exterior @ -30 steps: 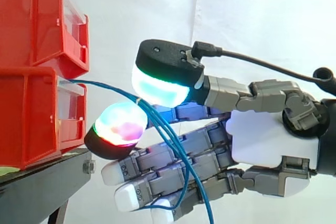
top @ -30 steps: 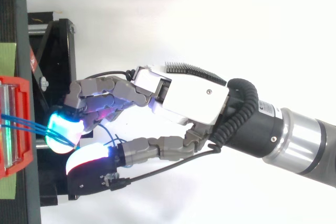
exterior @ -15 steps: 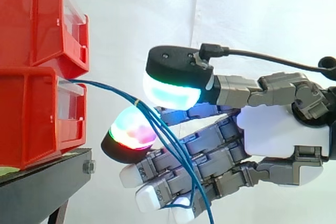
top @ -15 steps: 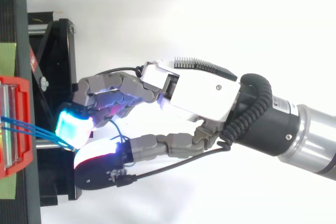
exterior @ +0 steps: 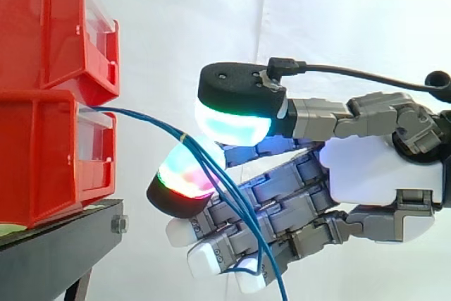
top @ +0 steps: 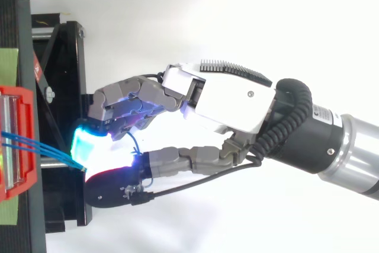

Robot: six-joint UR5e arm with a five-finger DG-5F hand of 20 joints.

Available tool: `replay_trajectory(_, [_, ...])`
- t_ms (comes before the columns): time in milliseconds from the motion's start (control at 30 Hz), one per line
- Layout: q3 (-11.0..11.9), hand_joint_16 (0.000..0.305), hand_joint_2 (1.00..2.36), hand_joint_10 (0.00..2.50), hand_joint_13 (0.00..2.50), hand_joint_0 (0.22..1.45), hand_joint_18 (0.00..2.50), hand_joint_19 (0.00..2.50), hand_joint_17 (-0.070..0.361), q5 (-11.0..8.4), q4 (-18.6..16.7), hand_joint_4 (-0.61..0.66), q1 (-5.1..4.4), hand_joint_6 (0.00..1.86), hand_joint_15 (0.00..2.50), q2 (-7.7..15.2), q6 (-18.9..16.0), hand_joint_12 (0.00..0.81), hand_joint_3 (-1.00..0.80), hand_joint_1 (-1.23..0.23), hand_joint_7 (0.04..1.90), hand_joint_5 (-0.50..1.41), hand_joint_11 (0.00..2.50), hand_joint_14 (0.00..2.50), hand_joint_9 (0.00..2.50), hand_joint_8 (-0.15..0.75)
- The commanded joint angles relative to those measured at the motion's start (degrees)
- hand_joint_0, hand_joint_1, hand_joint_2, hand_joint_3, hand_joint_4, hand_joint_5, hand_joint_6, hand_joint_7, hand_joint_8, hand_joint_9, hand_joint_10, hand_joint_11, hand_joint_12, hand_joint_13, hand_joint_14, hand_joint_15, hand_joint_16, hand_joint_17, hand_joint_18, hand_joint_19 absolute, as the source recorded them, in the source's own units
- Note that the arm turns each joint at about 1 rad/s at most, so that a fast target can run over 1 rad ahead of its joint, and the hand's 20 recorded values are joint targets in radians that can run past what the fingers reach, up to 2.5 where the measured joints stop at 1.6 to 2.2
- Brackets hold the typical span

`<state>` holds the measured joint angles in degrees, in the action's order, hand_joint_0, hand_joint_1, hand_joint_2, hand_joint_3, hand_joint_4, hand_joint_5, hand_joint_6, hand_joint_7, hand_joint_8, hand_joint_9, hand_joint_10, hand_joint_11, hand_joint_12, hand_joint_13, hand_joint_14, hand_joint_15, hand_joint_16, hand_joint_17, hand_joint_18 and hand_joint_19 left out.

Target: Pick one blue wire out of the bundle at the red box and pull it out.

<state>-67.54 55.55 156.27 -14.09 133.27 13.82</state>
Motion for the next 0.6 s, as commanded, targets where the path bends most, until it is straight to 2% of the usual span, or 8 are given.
replay_trajectory(0, [0.04,0.060,1.01,0.01,0.80,0.56,0.77,0.56,0.136,0.00,-0.26,0.33,0.03,0.69,0.40,0.07,0.51,0.443,-0.39,-0.68,1.00,-0.16,0.39,0.01,0.71,0.368])
replay_trajectory(167, [-0.05,0.061,1.01,0.01,0.80,0.55,0.77,0.56,0.137,-0.18,-1.75,0.34,0.03,0.63,0.40,0.50,2.18,0.447,-0.43,-0.68,1.09,-0.15,0.40,0.01,0.71,0.371])
replay_trajectory(400, [-0.05,0.061,1.00,0.01,0.80,0.55,0.77,0.55,0.138,-0.44,-6.33,0.34,0.03,0.62,0.40,2.26,4.82,0.449,-0.44,-0.69,1.11,-0.15,0.40,0.01,0.71,0.374])
replay_trajectory(433, [-0.05,0.061,1.00,0.01,0.80,0.55,0.77,0.56,0.138,-0.53,-7.56,0.34,-0.24,0.62,0.40,2.26,5.34,0.450,-0.44,-0.69,1.11,-0.15,0.40,0.01,0.71,0.373])
replay_trajectory(567, [0.04,0.061,1.00,0.01,0.80,0.55,0.77,0.55,0.138,-0.97,-8.52,0.34,-0.41,0.61,0.39,2.26,7.19,0.450,-0.45,-0.70,1.11,-0.15,0.40,0.01,0.71,0.373])
